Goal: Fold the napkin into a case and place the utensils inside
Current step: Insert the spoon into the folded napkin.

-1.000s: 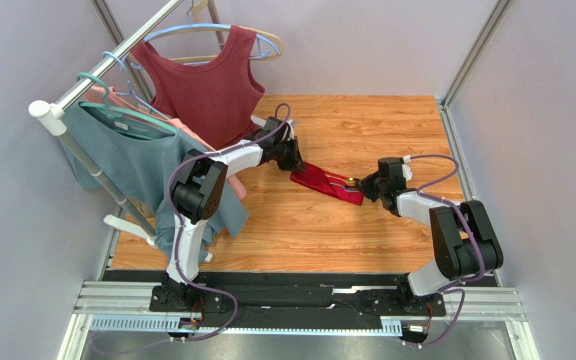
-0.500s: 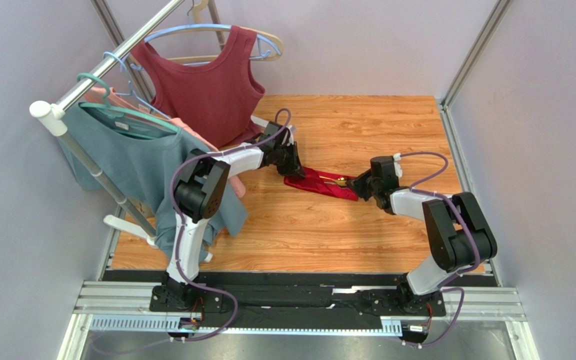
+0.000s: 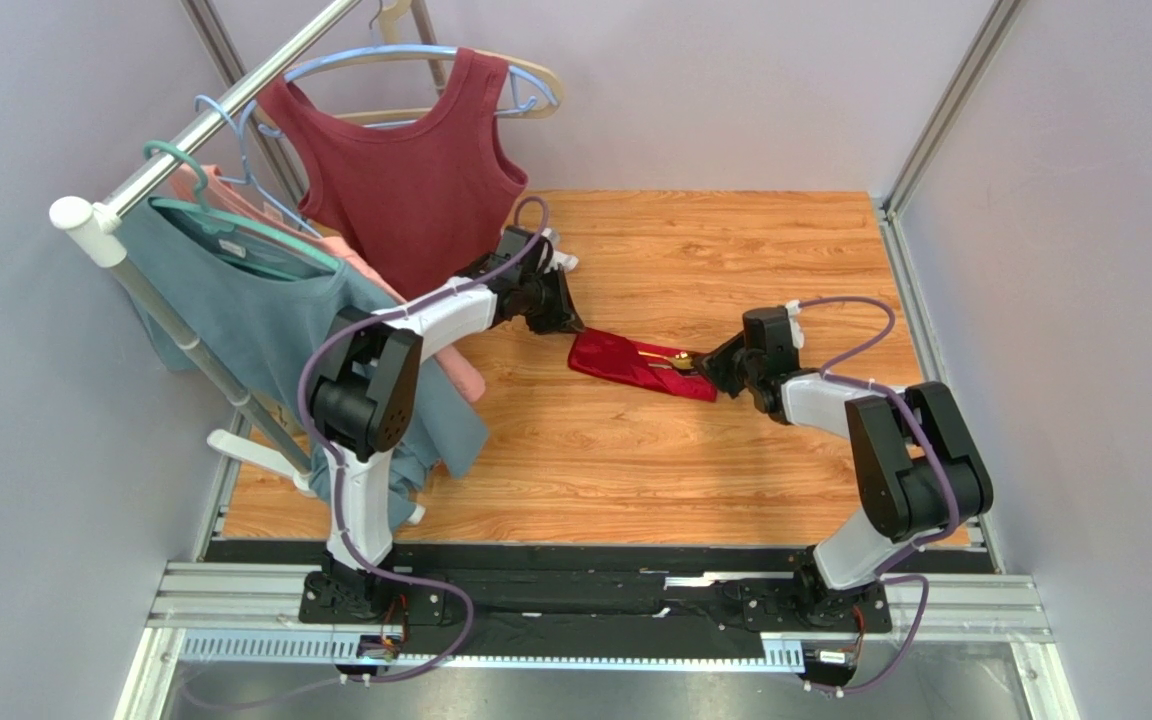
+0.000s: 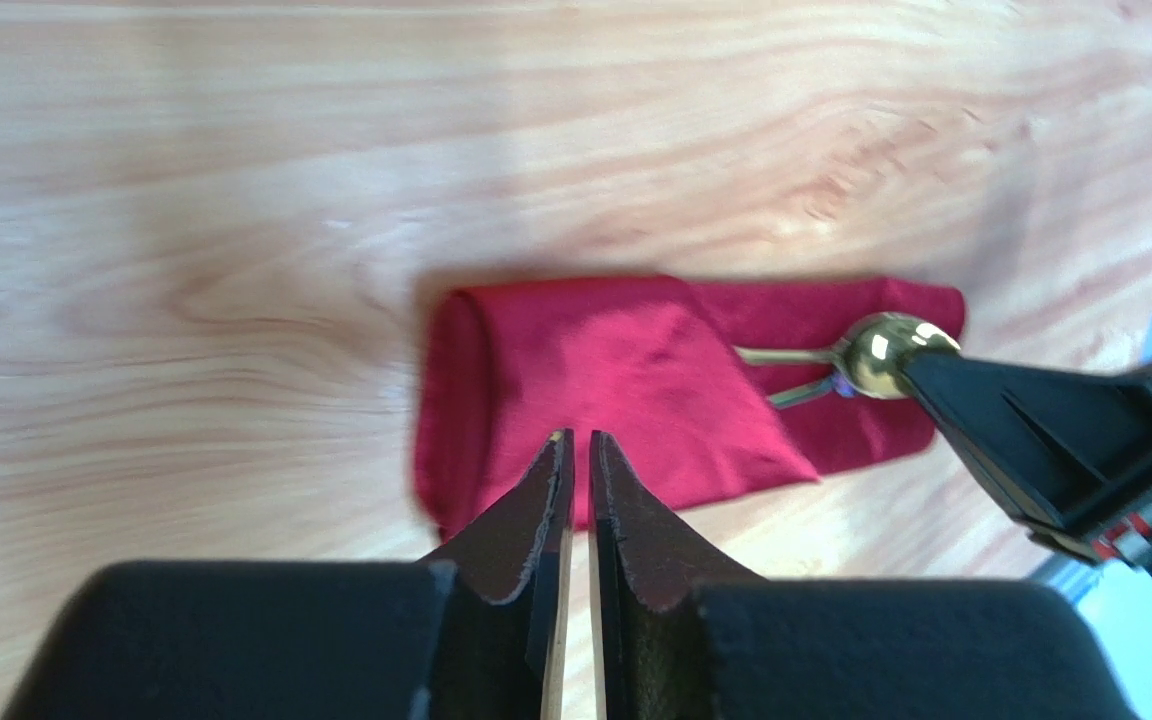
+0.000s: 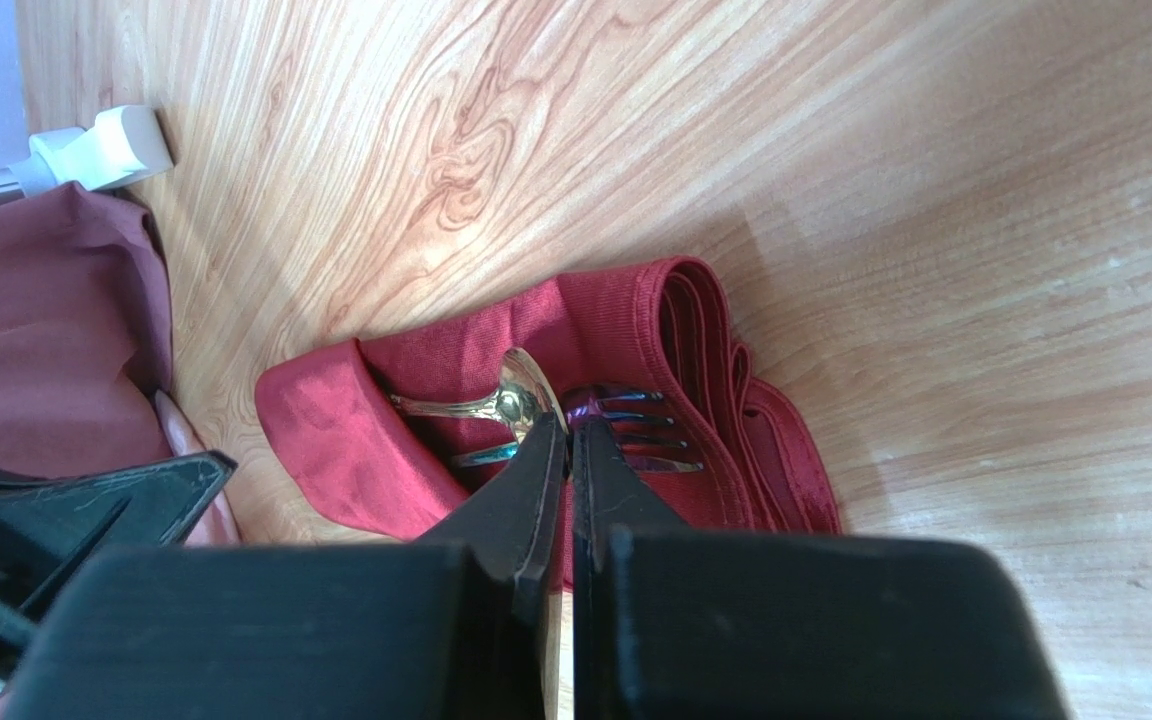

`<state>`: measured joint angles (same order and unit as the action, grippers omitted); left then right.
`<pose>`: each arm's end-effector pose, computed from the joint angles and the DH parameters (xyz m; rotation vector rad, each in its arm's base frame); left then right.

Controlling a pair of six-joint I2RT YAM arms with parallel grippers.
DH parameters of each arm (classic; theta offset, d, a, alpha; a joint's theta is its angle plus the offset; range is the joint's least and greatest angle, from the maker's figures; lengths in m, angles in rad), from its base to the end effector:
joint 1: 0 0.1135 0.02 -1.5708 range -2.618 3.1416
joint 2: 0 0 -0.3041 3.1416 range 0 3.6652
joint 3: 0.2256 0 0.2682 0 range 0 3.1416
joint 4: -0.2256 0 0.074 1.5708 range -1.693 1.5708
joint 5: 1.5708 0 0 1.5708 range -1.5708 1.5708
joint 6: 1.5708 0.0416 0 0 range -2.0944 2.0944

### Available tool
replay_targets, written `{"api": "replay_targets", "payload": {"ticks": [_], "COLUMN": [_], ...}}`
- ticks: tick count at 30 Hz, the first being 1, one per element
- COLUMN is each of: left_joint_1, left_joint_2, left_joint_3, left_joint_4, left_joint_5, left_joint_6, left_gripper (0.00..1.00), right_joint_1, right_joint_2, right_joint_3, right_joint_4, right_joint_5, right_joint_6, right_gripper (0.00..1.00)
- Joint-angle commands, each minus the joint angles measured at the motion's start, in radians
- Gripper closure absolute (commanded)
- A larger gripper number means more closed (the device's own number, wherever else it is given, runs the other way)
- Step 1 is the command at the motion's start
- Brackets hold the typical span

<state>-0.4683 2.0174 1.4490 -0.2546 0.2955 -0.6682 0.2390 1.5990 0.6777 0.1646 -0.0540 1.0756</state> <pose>0.4240 -0.2281 0.2142 -0.1055 2.5343 -0.8523 0.3089 0.0776 0.1663 0.9648 2.2402 0.6946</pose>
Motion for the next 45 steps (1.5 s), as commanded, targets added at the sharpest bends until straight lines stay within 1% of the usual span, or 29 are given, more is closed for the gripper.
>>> {"api": "replay_targets", "payload": {"ticks": [1, 4, 5, 7, 9, 10, 12, 13, 19, 25, 26, 28, 29, 32, 33, 34, 36, 37, 38, 39, 40, 41, 42, 43, 44, 45], "left_joint_1": [0.039, 0.039, 0.039, 0.039, 0.039, 0.039, 0.039, 0.039, 0.036, 0.027, 0.026, 0.025, 0.025, 0.023, 0.025, 0.025, 0.025, 0.025, 0.025, 0.023, 0.025, 0.025, 0.025, 0.025, 0.025, 0.023], "left_joint_2": [0.001, 0.046, 0.058, 0.079, 0.099, 0.115, 0.124, 0.132, 0.126, 0.119, 0.119, 0.118, 0.116, 0.107, 0.106, 0.101, 0.093, 0.080, 0.073, 0.067, 0.048, 0.035, 0.017, -0.021, -0.045, -0.071], "left_joint_3": [-0.018, 0.019, 0.019, 0.028, 0.051, 0.054, 0.048, 0.047, 0.036, 0.044, 0.044, 0.042, 0.042, 0.042, 0.040, 0.042, 0.044, 0.039, 0.037, 0.036, 0.034, 0.031, 0.024, 0.008, -0.001, -0.012], "left_joint_4": [0.000, -0.019, -0.011, -0.017, -0.031, -0.026, -0.014, -0.014, -0.009, -0.012, -0.012, -0.012, -0.015, -0.021, -0.020, -0.023, -0.031, -0.029, -0.028, -0.029, -0.034, -0.038, -0.038, -0.041, -0.054, -0.060], "left_joint_5": [-0.012, -0.007, -0.010, -0.024, -0.012, 0.002, 0.013, 0.014, 0.019, 0.017, 0.019, 0.019, 0.017, 0.014, 0.010, 0.011, 0.004, 0.002, 0.001, -0.004, -0.007, -0.012, -0.021, -0.021, -0.019, -0.016], "left_joint_6": [0.001, 0.012, 0.010, 0.025, 0.030, 0.028, 0.021, 0.021, 0.021, 0.024, 0.024, 0.024, 0.024, 0.027, 0.027, 0.025, 0.024, 0.024, 0.018, 0.016, 0.015, 0.015, 0.012, 0.013, 0.019, 0.022], "left_gripper": [0.83, 0.78, 0.74, 0.72, 0.74, 0.80, 0.84, 0.88, 0.94, 0.95, 0.95, 0.95, 0.95, 0.92, 0.91, 0.87, 0.82, 0.76, 0.73, 0.71, 0.67, 0.66, 0.60, 0.38, 0.27, 0.24], "right_joint_1": [-0.003, -0.003, -0.003, -0.003, -0.001, -0.003, -0.003, -0.001, 0.017, 0.039, 0.040, 0.040, 0.039, 0.039, 0.039, 0.037, 0.034, 0.033, 0.029, 0.028, 0.023, 0.019, 0.014, 0.005, 0.005, 0.008], "right_joint_2": [0.018, 0.024, 0.026, 0.030, 0.036, 0.039, 0.052, 0.058, 0.085, 0.108, 0.111, 0.118, 0.116, 0.093, 0.087, 0.078, 0.027, 0.006, -0.013, -0.045, -0.062, -0.079, -0.120, -0.140, -0.164, -0.190], "right_joint_3": [0.046, 0.051, 0.051, 0.049, 0.052, 0.052, 0.051, 0.052, 0.085, 0.120, 0.123, 0.128, 0.131, 0.143, 0.145, 0.148, 0.148, 0.149, 0.157, 0.184, 0.201, 0.223, 0.235, 0.258, 0.272, 0.278], "right_joint_4": [0.029, 0.033, 0.036, 0.038, 0.044, 0.050, 0.067, 0.072, 0.088, 0.076, 0.075, 0.070, 0.059, 0.006, -0.008, -0.039, -0.080, -0.120, -0.157, -0.204, -0.302, -0.363, -0.416, -0.509, -0.570, -0.624], "right_joint_5": [-0.018, -0.024, -0.026, -0.032, -0.037, -0.041, -0.047, -0.056, -0.061, -0.052, -0.053, -0.056, -0.053, -0.024, -0.017, -0.014, 0.018, 0.026, 0.035, 0.049, 0.052, 0.100, 0.124, 0.129, 0.149, 0.207], "right_joint_6": [-0.028, -0.028, -0.028, -0.029, -0.029, -0.029, -0.023, -0.020, -0.019, -0.023, -0.022, -0.026, -0.029, -0.052, -0.063, -0.071, -0.100, -0.112, -0.141, -0.161, -0.193, -0.219, -0.267, -0.299, -0.333, -0.406], "right_gripper": [1.00, 1.00, 1.00, 1.00, 1.00, 1.00, 1.00, 1.00, 1.00, 1.00, 0.98, 0.91, 0.82, 0.66, 0.64, 0.62, 0.57, 0.54, 0.50, 0.49, 0.49, 0.45, 0.44, 0.40, 0.35, 0.29]}}
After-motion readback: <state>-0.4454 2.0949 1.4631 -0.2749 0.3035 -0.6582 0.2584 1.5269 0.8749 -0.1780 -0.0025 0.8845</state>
